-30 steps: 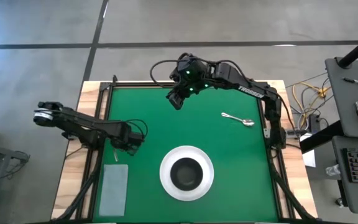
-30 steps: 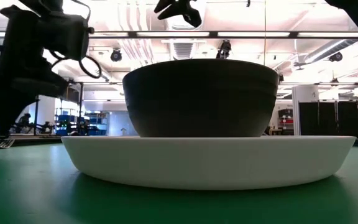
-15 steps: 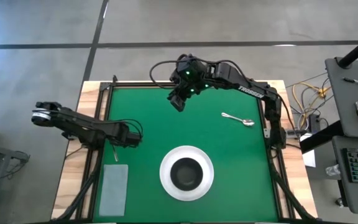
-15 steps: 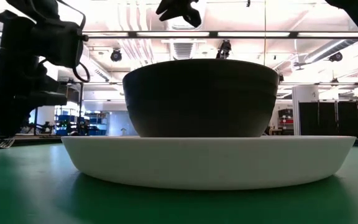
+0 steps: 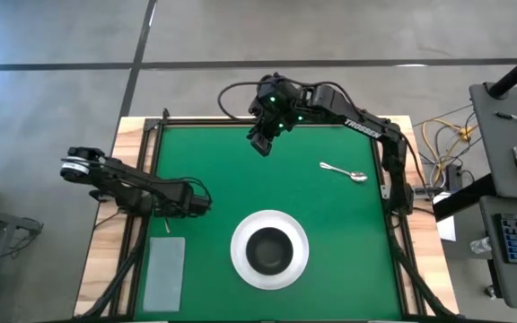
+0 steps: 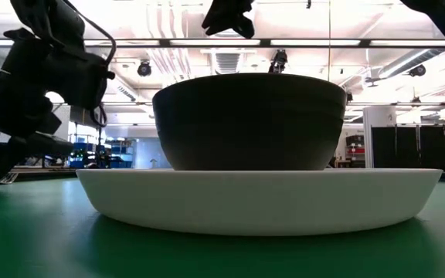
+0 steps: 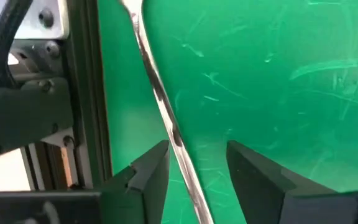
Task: Set table place
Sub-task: Put the fork beside the white plate on the table
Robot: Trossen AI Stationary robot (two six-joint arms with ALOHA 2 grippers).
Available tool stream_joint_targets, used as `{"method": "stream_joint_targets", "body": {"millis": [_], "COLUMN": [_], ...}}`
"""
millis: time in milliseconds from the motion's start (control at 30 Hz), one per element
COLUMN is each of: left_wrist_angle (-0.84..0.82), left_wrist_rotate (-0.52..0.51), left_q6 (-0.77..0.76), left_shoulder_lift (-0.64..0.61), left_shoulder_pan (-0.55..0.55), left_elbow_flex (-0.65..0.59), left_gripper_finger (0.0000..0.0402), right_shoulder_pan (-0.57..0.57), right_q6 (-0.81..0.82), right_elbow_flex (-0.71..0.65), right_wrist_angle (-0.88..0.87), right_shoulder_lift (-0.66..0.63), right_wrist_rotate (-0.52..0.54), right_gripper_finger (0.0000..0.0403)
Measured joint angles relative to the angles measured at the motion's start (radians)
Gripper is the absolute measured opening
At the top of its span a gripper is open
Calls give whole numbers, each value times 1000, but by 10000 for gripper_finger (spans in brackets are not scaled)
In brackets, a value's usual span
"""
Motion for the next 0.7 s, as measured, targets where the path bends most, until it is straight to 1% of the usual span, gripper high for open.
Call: {"method": "stream_joint_targets", "body": {"millis": [100, 167, 400, 500, 700], "left_wrist_angle": [2, 6, 29, 38, 36], "left_wrist_rotate": [3, -1, -46, -55, -57], "left_q6": [-32, -39, -140, -151, -150], "left_shoulder_lift": [10, 6, -56, -69, -65], "left_shoulder_pan": [-2, -3, -3, -7, -7], "left_elbow_flex": [2, 0, -37, -45, -44], "left_gripper_finger": [149, 141, 81, 63, 60], "right_shoulder_pan": [-7, -9, -11, -12, -11], "right_q6": [-13, -20, -34, -49, -56], "right_elbow_flex": [0, 0, 0, 0, -3], "right_wrist_angle": [-10, -19, -77, -105, -110], "right_shoulder_lift": [0, 0, 0, 0, 0], "right_wrist_rotate": [0, 0, 0, 0, 0], "right_gripper_finger": [80, 79, 86, 86, 78]}}
